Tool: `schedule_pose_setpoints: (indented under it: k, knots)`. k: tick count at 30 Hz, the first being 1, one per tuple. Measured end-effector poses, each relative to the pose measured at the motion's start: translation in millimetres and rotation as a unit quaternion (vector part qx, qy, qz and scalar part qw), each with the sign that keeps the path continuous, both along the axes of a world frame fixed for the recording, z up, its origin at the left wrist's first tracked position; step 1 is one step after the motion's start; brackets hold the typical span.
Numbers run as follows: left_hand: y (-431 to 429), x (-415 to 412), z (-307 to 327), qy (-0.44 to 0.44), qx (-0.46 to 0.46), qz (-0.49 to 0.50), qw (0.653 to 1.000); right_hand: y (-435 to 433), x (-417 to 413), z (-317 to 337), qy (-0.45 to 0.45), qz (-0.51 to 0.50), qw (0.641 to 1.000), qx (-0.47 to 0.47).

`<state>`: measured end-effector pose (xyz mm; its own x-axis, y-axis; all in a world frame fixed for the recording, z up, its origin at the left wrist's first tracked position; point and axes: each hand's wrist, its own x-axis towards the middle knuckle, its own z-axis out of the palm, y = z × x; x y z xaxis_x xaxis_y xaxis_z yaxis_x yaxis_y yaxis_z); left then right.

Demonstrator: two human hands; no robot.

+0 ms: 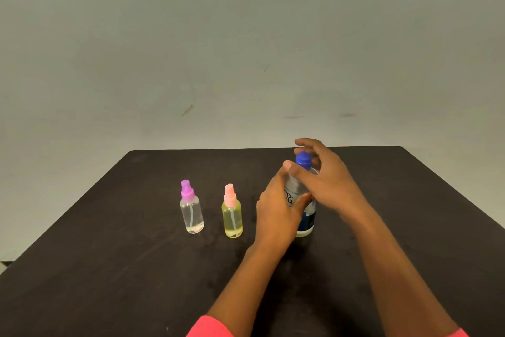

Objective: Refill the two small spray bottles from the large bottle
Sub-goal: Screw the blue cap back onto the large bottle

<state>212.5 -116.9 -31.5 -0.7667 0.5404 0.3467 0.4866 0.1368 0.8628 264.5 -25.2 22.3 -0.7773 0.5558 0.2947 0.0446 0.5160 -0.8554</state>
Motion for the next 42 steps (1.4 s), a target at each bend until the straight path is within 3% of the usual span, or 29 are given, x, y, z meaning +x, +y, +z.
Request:
schedule_pose_setpoints:
  k: [4,10,19,24,28,35,42]
  knots:
    - [12,10,0,-0.001,0.011,-0.011,1.000,14,9,4,-0.047,0.013,0.998,0.034]
    - [28,16,-5,0.025,-0.011,-0.018,0.999,35,28,8,-0.013,0.041,0.999,-0.030]
    - [39,28,0,0.013,-0.011,-0.026,1.000,38,25,7,-0.019,-0.154,0.986,0.060]
    - [41,31,0,0.010,0.001,-0.020,1.000,38,30,8,-0.084,-0.069,0.991,0.075]
    - [45,35,-1,0.002,0.008,-0.006,1.000,37,34,12,-0.082,-0.033,0.989,0.115]
    - [43,41,2,0.031,-0.019,-0.003,0.999,46,40,13,-0.074,-0.054,0.988,0.122]
    - [45,38,-1,0.031,-0.014,0.012,0.999,42,31,8,-0.065,-0.138,0.983,0.105]
